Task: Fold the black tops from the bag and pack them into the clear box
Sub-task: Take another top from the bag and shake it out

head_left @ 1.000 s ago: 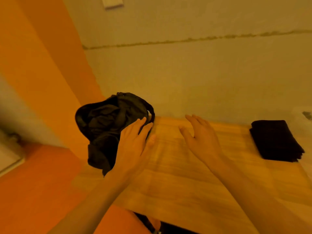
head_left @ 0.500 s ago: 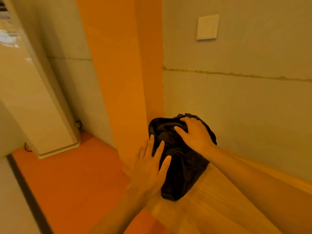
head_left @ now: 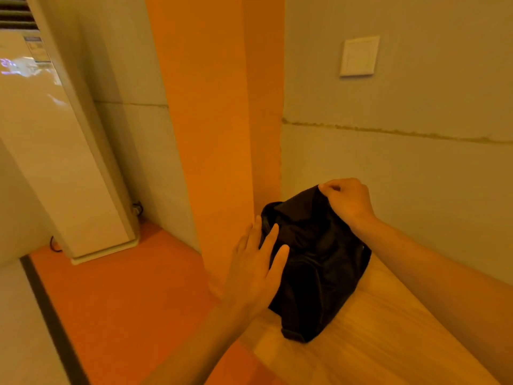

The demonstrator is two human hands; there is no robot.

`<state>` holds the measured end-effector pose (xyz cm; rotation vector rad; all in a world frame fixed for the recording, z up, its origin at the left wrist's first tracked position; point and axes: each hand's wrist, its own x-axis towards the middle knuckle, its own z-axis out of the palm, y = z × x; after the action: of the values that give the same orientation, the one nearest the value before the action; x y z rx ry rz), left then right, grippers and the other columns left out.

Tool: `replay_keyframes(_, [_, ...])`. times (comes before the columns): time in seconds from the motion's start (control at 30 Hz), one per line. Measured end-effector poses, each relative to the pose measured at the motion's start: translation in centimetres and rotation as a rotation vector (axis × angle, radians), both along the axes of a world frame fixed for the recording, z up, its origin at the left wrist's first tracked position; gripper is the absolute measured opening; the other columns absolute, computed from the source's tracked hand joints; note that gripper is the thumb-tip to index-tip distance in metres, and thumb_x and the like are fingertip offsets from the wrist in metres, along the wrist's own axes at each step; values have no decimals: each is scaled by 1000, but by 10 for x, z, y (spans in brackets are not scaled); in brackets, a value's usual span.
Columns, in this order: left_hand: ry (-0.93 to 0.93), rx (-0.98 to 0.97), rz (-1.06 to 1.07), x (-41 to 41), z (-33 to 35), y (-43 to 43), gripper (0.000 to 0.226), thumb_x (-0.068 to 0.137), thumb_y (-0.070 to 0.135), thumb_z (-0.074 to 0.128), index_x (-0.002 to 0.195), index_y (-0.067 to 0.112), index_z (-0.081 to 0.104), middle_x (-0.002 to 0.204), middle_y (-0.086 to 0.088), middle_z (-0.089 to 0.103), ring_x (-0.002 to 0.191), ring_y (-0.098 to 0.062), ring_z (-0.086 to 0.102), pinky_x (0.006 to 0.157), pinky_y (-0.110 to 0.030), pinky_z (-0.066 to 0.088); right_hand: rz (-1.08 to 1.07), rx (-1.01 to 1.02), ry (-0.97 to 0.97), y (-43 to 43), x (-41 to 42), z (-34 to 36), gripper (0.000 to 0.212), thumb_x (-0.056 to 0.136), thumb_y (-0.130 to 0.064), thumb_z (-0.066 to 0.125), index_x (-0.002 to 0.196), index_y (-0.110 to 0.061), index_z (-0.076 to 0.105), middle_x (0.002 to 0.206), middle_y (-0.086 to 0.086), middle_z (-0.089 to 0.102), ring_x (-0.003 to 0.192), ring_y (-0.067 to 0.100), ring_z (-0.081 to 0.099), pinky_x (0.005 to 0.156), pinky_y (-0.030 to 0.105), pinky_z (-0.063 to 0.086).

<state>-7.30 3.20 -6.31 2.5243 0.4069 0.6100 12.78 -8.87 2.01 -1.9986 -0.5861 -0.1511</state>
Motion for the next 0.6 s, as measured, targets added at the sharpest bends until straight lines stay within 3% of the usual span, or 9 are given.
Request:
replay_keyframes(0.1, [-50,-80,-7,18,26,-4,75,94,77,14,159,40,22,170,9,5,156,-13,2,127,-41,10,2,110,22,-12,-8,29,17,97,-19,65,90,-12,80,89,2,75,83,13,68,80,26,56])
replay_keyframes(0.2, [-109,-187,-72,41,53,-15,66,101,59,40,159,31,26,168,6,17,154,-16,15,123,-32,16,56,269,63,-34,-22,55,14,96,-19,66,88,-23,77,89,-8,75,79,0,68,67,7,47])
replay_keyframes(0.3, [-121,-407,-194,69,82,-31,77,99,48,60,161,25,21,161,2,34,147,-17,35,117,-33,31,101,363,7,-61,-35,84,18,97,-19,64,86,-26,76,82,-13,74,77,-2,68,69,11,45])
replay_keyframes(0.37, [-130,-511,-242,86,100,-45,73,96,39,68,157,23,32,137,2,58,123,-17,59,108,-37,47,109,393,-40,-83,-42,106,18,98,-19,62,87,-26,76,82,-13,74,78,0,68,72,16,46])
replay_keyframes(0.47, [-225,-443,-263,105,130,-76,21,100,33,64,109,14,66,94,-7,70,87,-25,70,87,-54,57,58,442,-121,-126,-46,143,19,101,-21,58,91,-23,74,87,-9,74,80,5,69,75,25,51])
replay_keyframes(0.53, [-337,-551,-300,107,154,-105,29,104,34,56,99,8,68,91,-15,70,85,-31,71,83,-55,59,-37,490,-173,-161,-47,169,20,103,-21,55,93,-21,73,88,-5,71,77,7,67,74,26,54])
replay_keyframes(0.6, [-425,-639,-361,100,177,-133,33,106,35,51,103,7,70,99,-17,70,91,-25,70,83,-42,58,-156,511,-201,-200,-50,191,21,104,-22,53,93,-19,71,85,-4,67,68,6,62,69,23,55])
